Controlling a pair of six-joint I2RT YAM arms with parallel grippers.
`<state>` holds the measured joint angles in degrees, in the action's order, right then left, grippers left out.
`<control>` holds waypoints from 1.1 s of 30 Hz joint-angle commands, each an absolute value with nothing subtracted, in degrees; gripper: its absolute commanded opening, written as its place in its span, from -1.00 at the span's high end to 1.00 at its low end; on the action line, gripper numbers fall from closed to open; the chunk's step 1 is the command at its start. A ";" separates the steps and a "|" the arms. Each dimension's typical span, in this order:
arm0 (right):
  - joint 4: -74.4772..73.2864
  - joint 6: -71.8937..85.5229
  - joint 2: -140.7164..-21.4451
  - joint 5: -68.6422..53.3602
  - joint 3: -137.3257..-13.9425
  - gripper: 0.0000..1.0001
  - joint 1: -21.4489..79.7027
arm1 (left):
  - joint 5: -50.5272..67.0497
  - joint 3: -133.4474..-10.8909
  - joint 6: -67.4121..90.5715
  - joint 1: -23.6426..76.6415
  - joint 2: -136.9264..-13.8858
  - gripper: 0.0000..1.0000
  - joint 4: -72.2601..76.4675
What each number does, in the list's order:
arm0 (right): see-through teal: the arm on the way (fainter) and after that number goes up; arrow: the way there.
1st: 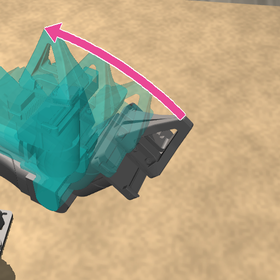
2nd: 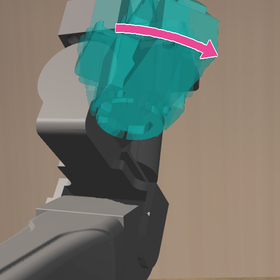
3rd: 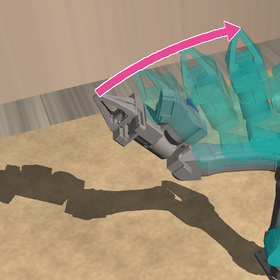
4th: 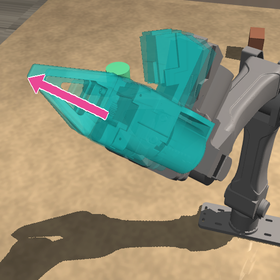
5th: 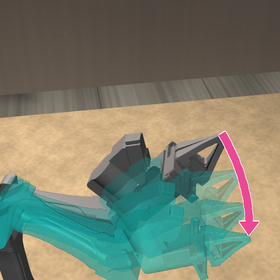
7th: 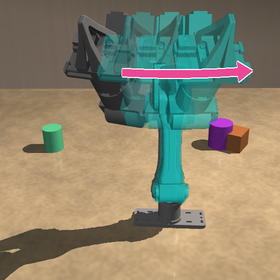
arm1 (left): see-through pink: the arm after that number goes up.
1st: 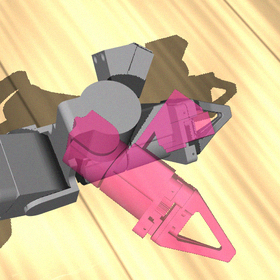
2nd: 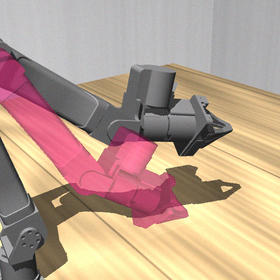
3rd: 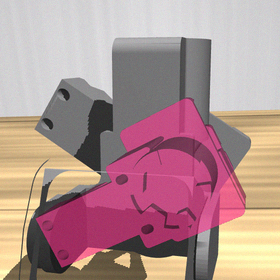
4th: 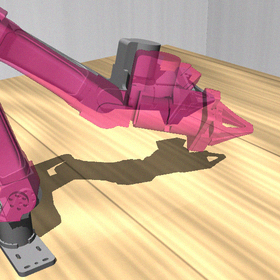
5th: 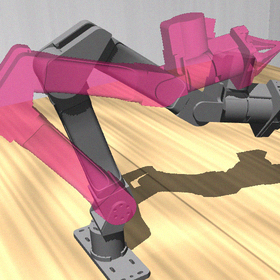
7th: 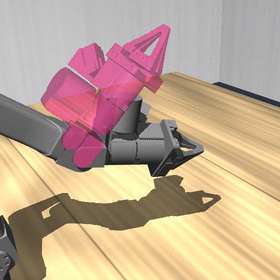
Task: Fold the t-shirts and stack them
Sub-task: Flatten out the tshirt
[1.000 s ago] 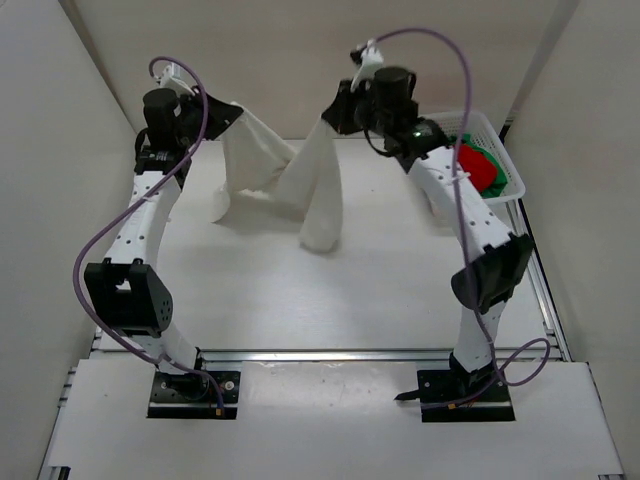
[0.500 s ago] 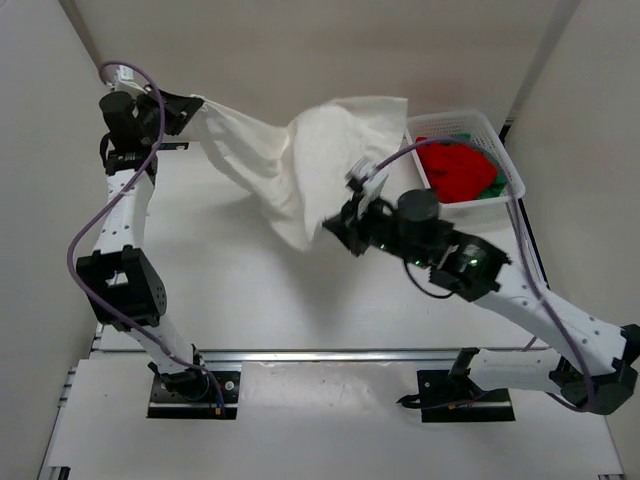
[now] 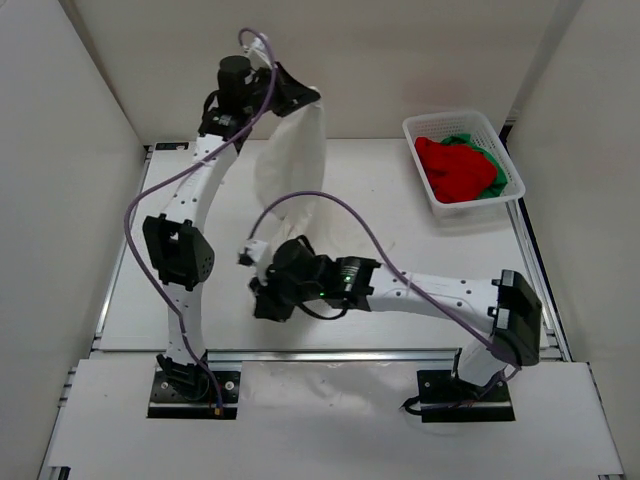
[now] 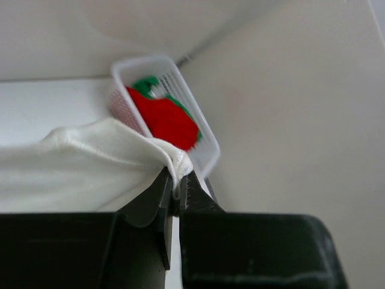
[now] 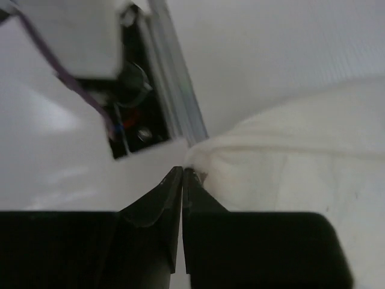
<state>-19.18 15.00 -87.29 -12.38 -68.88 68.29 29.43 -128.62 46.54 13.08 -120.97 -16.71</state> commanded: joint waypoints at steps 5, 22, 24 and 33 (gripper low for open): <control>-18.64 10.46 -87.29 -14.77 -79.55 0.26 70.34 | 30.23 -120.44 43.59 6.62 -116.12 -0.27 -17.69; -6.59 19.51 -91.49 -3.19 -58.63 0.29 21.63 | 7.04 -43.62 33.22 33.80 -78.83 -0.16 -8.79; -6.59 19.42 -93.16 -1.67 -58.88 0.22 20.23 | 4.76 -40.88 33.31 39.26 -80.50 -0.30 -8.53; -5.97 18.99 -103.34 2.55 -67.48 -0.08 17.49 | 5.63 -42.71 32.96 45.43 -93.41 -0.12 -6.41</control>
